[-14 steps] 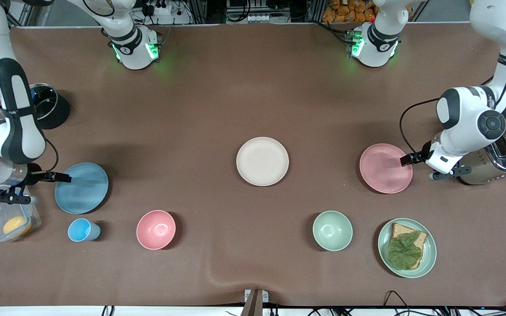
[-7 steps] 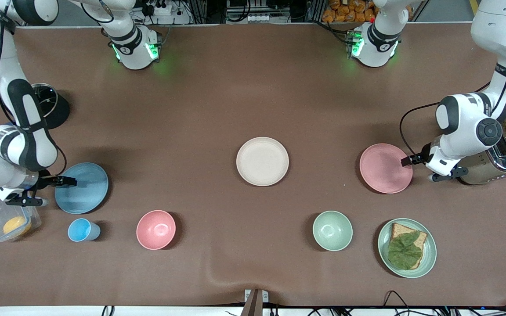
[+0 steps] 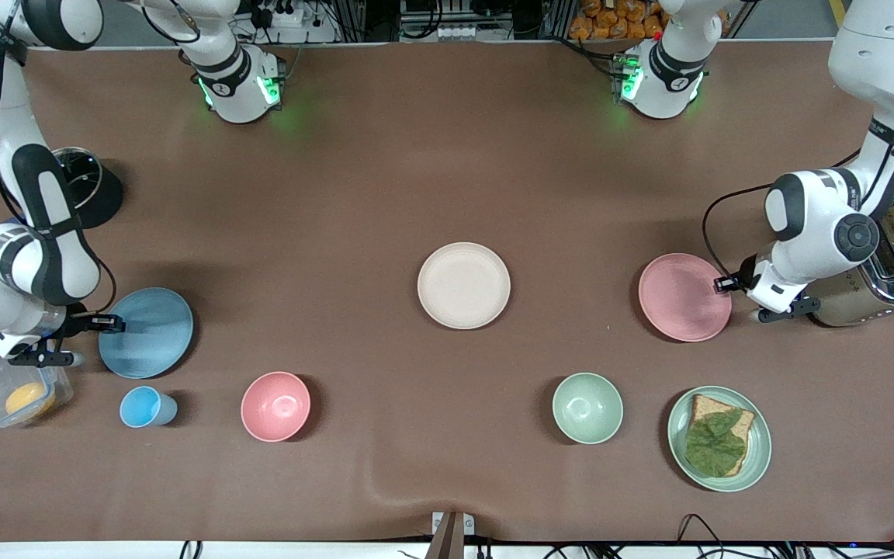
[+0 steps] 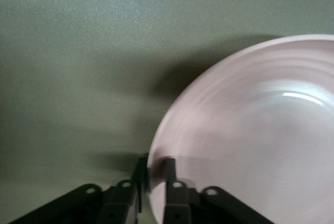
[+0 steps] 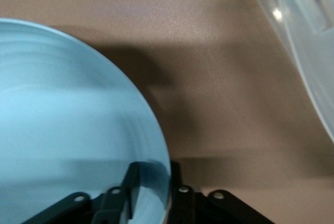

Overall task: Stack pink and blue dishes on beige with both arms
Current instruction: 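Grip the pink plate with the left gripper while the right gripper grips the blue plate, then carry the pink plate onto the beige plate with the left gripper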

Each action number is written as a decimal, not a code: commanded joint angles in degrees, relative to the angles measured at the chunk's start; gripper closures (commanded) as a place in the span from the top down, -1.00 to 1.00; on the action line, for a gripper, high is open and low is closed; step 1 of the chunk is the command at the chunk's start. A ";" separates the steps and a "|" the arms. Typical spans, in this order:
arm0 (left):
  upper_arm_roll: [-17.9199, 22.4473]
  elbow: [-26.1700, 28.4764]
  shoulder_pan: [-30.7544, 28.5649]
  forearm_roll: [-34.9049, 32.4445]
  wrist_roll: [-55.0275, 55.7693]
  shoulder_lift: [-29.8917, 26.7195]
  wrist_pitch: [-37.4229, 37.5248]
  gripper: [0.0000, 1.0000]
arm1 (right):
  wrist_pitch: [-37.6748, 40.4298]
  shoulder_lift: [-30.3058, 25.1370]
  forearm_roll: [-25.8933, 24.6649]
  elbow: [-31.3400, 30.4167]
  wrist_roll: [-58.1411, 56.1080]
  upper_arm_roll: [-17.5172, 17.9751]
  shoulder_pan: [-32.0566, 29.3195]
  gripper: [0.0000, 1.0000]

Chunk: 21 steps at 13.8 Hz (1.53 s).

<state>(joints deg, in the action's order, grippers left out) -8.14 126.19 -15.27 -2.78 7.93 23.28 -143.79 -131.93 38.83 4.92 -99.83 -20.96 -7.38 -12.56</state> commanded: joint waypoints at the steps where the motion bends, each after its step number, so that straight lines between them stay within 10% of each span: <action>1: -0.91 0.72 -1.16 0.58 0.07 -2.95 -0.27 -1.00 | 1.41 -0.95 0.80 0.34 -3.03 0.88 -0.89 -1.00; 7: -11.26 -0.67 -0.82 11.91 2.16 -15.44 10.00 -1.00 | 15.36 -8.50 0.88 1.48 -2.42 1.66 0.26 -1.00; 12: -26.73 -3.84 1.46 11.04 22.62 -14.23 11.69 -1.00 | 31.53 -12.99 5.53 6.04 -0.41 2.37 2.01 -1.00; 21: -27.46 -7.09 17.20 -4.48 44.71 0.79 1.23 -1.00 | 39.56 -19.50 12.47 6.58 21.10 2.37 12.82 -1.00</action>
<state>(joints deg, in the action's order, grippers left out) -35.86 122.65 2.16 -2.37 50.78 18.66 -141.30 -93.51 20.96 14.33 -92.51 -4.84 -4.57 -1.35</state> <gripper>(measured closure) 0.952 0.947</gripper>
